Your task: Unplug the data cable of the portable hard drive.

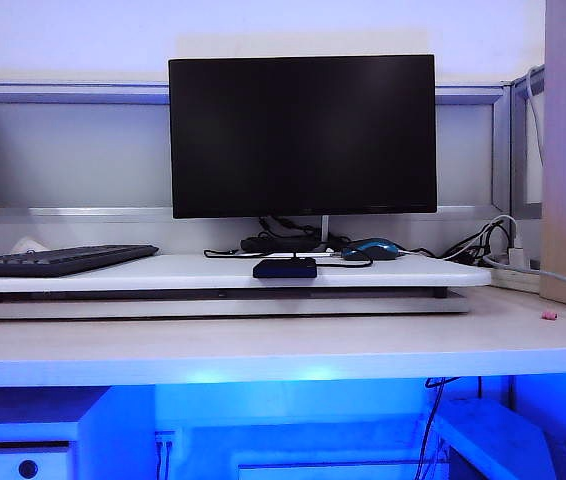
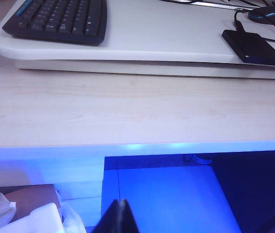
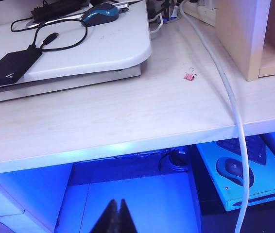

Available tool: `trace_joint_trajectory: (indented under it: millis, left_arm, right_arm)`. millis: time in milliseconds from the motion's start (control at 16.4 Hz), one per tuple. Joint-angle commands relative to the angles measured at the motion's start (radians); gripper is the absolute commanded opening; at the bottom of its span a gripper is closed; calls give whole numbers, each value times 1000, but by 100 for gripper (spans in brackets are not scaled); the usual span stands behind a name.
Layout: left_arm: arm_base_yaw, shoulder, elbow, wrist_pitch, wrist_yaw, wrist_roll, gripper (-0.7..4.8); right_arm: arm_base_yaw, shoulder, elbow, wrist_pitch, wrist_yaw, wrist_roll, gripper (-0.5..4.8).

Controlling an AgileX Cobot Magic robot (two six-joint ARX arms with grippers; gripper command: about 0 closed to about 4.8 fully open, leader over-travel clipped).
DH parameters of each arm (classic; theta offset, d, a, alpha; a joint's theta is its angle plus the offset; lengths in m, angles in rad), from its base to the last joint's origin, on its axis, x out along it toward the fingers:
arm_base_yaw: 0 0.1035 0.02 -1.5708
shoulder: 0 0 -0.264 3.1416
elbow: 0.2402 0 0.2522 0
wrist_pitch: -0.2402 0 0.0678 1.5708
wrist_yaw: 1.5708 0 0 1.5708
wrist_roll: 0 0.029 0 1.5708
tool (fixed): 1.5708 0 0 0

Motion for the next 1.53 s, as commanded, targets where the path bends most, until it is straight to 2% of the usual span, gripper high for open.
trace_joint_trajectory:
  millis: [61, 428, 489, 550, 611, 672, 795, 856, 917, 978, 1100, 1222, 1283, 1406, 1528]
  left_arm:
    - [1, 1, -6, -10, -4, 27, -5]
    - [1, 1, -6, -9, -3, 20, -5]
    - [0, 1, -5, 106, 21, -206, -5]
    - [0, 1, -3, 253, 146, -361, 65]
    - [0, 1, 2, 257, 169, -414, 81]
    - [0, 1, 6, 261, 190, -440, 81]
    - [0, 2, 10, 308, 266, -526, 85]
    - [0, 2, 23, 337, 287, -586, 124]
    - [0, 2, 36, 362, 296, -623, 260]
    - [0, 2, 55, 397, 296, -666, 469]
    - [0, 2, 88, 431, 296, -766, 479]
    - [0, 10, 95, 455, 293, -931, 479]
    - [0, 20, 95, 467, 293, -977, 479]
    - [0, 66, 97, 567, 293, -1034, 479]
    - [0, 115, 121, 589, 293, -1035, 479]
  right_arm:
    - [-1, 0, -5, 5, 4, -3, -8]
    - [-1, 0, -5, 5, 2, -3, -8]
    - [0, 0, -5, 14, -18, -3, -8]
    - [0, 0, -4, 117, -72, -3, 57]
    - [0, 0, -3, 158, -74, -2, 116]
    - [0, 0, -1, 181, -74, -2, 141]
    - [0, 0, 17, 191, -77, 2, 149]
    - [0, 0, 34, 193, -77, 5, 158]
    - [0, 0, 48, 195, -77, 6, 213]
    - [0, 0, 68, 198, -77, 12, 270]
    - [0, 0, 93, 198, -77, 32, 271]
    - [0, 2, 101, 225, -77, 73, 274]
    - [0, 2, 101, 244, -78, 96, 274]
    - [0, 3, 107, 277, -78, 114, 275]
    - [0, 10, 107, 291, -82, 117, 275]
